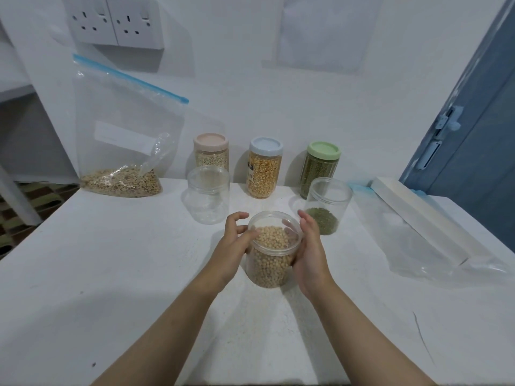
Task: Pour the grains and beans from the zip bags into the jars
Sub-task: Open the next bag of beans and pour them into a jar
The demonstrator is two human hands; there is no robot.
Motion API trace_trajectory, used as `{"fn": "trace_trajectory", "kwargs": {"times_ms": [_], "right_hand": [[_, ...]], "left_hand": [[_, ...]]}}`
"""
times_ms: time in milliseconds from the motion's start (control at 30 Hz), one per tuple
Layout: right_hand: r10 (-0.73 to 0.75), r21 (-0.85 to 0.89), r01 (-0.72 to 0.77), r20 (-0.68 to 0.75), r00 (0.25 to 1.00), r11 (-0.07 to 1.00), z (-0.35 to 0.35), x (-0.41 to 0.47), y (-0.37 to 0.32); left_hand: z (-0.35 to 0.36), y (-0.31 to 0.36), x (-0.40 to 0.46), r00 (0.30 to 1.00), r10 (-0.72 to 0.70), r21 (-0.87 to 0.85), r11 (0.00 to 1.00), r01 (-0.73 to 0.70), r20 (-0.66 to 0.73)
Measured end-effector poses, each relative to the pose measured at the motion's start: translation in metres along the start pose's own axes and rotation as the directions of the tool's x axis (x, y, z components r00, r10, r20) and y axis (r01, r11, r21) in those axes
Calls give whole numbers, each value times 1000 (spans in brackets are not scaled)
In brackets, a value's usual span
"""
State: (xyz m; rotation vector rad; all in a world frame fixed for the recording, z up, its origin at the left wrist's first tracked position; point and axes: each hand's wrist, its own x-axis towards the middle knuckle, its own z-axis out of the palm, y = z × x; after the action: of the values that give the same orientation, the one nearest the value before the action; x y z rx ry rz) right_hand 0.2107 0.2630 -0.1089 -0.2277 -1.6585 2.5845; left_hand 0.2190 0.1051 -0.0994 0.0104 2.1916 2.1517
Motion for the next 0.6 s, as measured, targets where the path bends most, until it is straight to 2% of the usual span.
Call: {"fn": "trace_trajectory", "kwargs": {"times_ms": [300, 533, 600], "right_hand": [[38, 68, -37, -16, 999, 997, 0, 1, 0], [-22, 51, 24, -22, 1000, 998, 0, 1, -2], [-42, -17, 41, -25, 999, 999, 0, 1, 0]], "left_hand": [[1, 1, -5, 999, 26, 20, 999, -27, 32], [2, -2, -8, 999, 45, 36, 998, -46, 20], [1, -2, -5, 998, 53, 61, 997, -54, 14]]}}
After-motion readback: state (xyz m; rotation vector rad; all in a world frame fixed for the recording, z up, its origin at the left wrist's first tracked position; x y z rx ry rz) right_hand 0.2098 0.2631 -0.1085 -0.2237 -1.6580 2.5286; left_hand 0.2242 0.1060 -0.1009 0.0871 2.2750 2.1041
